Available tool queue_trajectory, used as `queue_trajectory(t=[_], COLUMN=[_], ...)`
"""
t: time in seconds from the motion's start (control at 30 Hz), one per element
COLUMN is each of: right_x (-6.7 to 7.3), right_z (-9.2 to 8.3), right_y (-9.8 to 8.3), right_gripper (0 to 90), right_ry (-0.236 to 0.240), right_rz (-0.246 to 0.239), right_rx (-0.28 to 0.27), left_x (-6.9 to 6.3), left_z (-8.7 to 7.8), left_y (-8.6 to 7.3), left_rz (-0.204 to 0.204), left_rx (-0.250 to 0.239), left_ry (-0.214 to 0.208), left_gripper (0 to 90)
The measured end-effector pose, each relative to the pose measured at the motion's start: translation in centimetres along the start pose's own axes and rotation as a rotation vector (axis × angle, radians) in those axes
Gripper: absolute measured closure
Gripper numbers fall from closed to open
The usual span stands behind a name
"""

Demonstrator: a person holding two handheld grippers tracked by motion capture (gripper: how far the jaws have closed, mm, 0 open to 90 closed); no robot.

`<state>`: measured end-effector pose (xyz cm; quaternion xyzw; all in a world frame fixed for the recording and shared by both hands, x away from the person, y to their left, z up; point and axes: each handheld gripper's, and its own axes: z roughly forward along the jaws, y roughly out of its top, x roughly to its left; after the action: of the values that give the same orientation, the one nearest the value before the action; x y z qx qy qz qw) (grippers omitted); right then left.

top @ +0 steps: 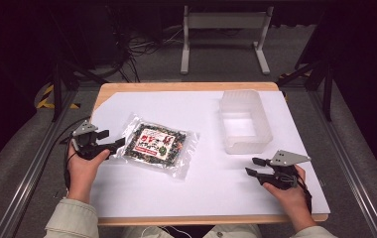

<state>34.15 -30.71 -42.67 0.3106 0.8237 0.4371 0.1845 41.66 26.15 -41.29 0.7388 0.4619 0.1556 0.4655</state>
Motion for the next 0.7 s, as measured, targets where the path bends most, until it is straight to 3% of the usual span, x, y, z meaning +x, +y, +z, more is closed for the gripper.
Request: queue_trajectory(t=[0.13, 0.3, 0.47, 0.7], right_x=[0.1, 0.1, 0.1, 0.1], right_z=[0.0, 0.1, 0.1, 0.1], right_y=[0.0, 0.0, 0.0, 0.0], right_gripper=[51.8, 51.6, 51.2, 50.9], right_ry=[0.002, 0.001, 0.0, 0.001], right_rz=[-0.004, -0.005, -0.006, -0.008], right_rx=[0.003, 0.003, 0.007, 0.008], left_x=[0.4, 1.7, 2.1, 2.2], left_z=[0.4, 1.2, 1.7, 2.2], left_y=[-0.4, -1.2, -1.6, -2.4], left_rz=[-0.023, -0.071, -0.082, -0.084], left_rx=[0.006, 0.047, 0.078, 0.096], left_ry=[0.01, 0.028, 0.029, 0.04], left_gripper=[32.8, 33.3, 31.2, 40.0])
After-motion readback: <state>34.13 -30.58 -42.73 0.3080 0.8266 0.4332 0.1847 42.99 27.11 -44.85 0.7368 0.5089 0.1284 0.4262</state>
